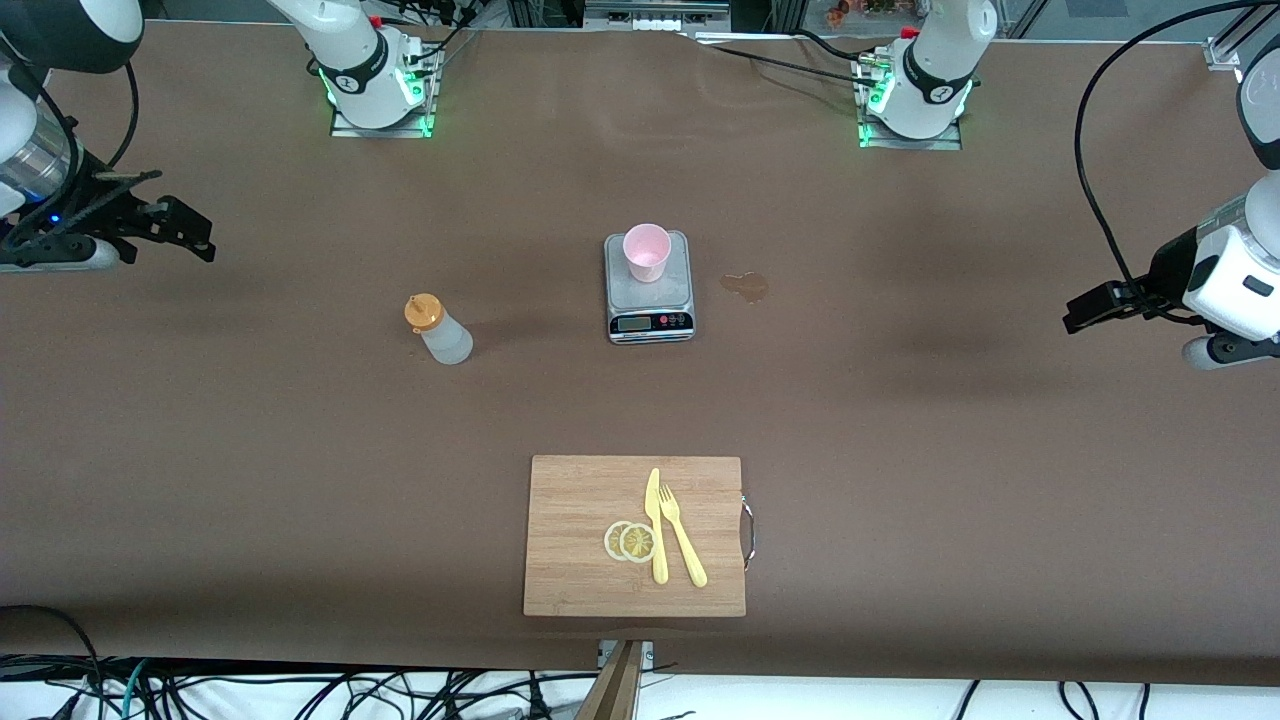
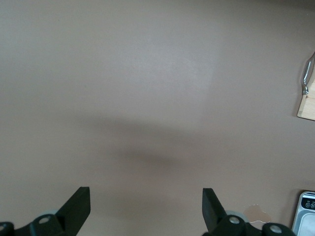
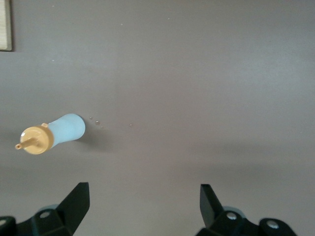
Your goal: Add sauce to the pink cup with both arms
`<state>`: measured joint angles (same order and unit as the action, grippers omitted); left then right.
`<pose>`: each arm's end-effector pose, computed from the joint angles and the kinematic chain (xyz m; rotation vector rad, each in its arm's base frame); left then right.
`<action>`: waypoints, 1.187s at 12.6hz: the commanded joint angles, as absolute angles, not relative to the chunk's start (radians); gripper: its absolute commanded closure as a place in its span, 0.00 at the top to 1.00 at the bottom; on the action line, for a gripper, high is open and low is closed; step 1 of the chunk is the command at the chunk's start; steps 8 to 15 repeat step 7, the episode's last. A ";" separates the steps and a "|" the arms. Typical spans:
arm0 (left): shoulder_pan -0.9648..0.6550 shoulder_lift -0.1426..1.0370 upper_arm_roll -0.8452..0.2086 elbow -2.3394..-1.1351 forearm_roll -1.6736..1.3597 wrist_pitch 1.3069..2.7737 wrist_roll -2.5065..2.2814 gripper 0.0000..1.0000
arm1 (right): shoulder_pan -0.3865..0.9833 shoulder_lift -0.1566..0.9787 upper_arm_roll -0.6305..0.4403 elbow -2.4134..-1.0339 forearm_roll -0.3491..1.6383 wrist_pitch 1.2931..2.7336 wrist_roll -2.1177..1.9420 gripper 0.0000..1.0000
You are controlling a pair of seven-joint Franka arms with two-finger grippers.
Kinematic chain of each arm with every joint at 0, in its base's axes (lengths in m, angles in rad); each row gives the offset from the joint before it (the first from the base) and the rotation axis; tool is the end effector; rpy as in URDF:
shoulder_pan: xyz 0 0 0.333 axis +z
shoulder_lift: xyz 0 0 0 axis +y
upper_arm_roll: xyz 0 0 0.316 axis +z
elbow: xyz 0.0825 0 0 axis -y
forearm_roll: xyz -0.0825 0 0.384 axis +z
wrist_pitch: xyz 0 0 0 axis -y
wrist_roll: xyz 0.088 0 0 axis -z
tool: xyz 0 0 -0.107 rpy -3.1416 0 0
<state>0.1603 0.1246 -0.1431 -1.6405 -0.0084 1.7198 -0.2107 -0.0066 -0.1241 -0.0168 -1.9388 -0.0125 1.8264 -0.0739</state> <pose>0.5965 0.0137 0.5330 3.0985 0.3580 -0.0723 0.5244 -0.0136 0.5381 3.1298 0.0841 0.0175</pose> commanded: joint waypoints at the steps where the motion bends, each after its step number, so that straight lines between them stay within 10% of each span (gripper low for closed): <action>1: 0.181 0.114 -0.140 -1.644 -0.051 1.703 -0.215 1.00 | 0.015 0.001 -0.015 -1.719 -0.002 1.673 -0.061 0.99; 15: 0.192 0.087 -0.138 -1.646 -0.048 1.678 -0.219 1.00 | 0.018 0.034 -0.017 -1.684 0.000 1.701 -0.051 0.99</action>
